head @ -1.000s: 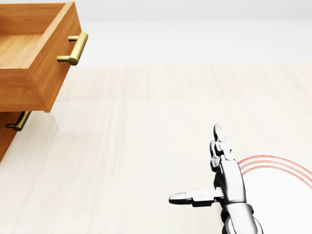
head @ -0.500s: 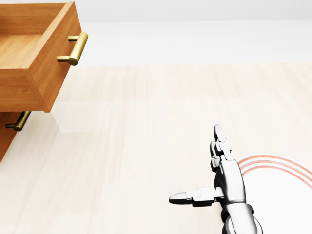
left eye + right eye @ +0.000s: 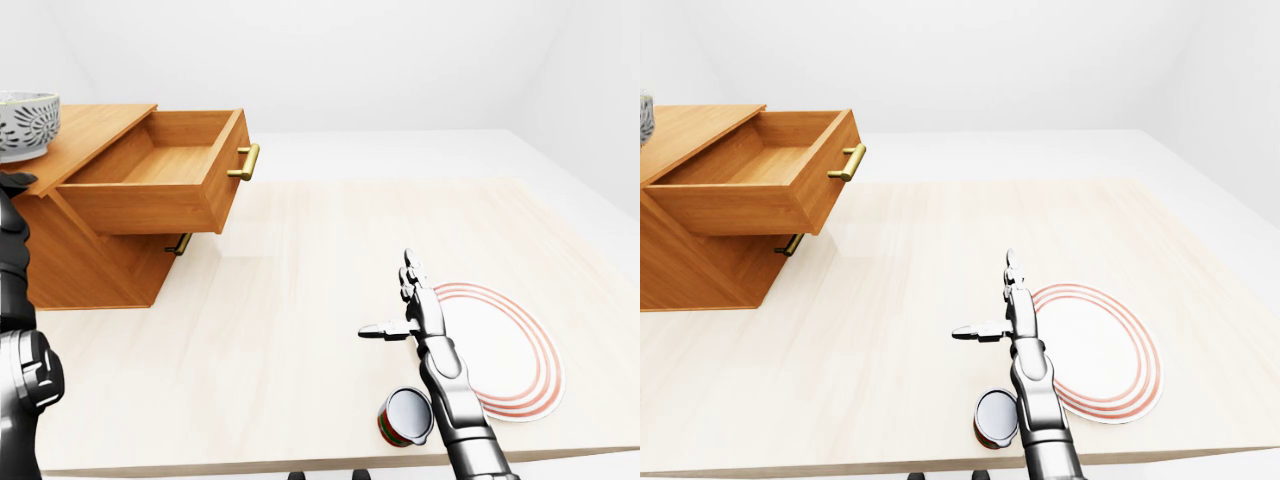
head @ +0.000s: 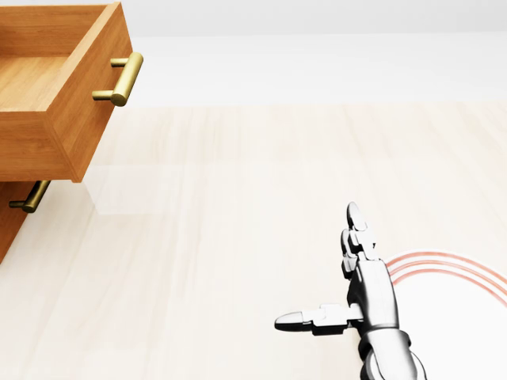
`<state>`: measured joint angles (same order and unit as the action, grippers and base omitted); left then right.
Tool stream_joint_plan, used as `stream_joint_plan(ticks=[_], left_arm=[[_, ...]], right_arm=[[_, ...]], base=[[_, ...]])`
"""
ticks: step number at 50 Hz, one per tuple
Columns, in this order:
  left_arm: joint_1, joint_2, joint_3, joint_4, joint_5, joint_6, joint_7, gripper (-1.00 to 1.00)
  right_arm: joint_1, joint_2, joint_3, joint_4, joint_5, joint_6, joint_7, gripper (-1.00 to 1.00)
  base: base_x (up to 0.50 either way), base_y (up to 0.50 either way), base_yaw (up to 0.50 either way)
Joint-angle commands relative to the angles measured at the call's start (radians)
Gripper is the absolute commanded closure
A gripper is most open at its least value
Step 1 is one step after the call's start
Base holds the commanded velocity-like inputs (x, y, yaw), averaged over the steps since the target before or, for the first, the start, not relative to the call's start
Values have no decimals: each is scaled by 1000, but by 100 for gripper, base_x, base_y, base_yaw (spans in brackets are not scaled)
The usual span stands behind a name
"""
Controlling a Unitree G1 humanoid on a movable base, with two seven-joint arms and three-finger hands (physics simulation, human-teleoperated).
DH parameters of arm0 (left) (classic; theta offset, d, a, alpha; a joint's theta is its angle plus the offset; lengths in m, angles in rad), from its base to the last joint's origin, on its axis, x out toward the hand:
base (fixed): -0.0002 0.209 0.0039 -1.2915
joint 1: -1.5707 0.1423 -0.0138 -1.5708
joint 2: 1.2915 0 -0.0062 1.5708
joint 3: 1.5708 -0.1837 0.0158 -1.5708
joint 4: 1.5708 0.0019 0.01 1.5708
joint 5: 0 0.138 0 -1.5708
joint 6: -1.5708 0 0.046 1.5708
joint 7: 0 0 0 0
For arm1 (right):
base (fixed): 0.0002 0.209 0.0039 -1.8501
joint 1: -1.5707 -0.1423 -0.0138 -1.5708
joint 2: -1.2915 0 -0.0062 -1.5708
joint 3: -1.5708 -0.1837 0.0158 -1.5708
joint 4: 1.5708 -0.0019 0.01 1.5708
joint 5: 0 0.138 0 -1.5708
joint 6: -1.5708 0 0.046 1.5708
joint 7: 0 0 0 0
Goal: Put the bowl on top of the cabinet.
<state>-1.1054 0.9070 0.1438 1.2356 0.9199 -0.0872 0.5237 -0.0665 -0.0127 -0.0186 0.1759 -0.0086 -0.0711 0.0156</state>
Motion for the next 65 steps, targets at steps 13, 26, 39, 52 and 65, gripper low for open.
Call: stream_joint_plan(ticks=[13, 26, 39, 52, 65], left_arm=[[92, -30, -23, 33, 13, 0, 0, -100], [94, -24, -6, -27, -16, 0, 0, -100], [347, -106, 151, -688, -207, 0, 0, -100], [588, -251, 312, -1439, -395, 0, -141, -100], [727, -370, 373, -1790, -473, 0, -277, -100]], right_arm=[[-5, 0, 0, 15, 0, -7, -1, -100], [-7, 0, 0, 17, 0, -8, -2, -100], [-3, 1, 3, 8, -3, -3, -2, -100], [1, 2, 5, -2, -3, 1, 0, -100], [10, 2, 5, -21, -1, 9, 4, -100]], base=[[0, 0, 0], [0, 0, 0], [0, 0, 0], [0, 0, 0], [0, 0, 0]])
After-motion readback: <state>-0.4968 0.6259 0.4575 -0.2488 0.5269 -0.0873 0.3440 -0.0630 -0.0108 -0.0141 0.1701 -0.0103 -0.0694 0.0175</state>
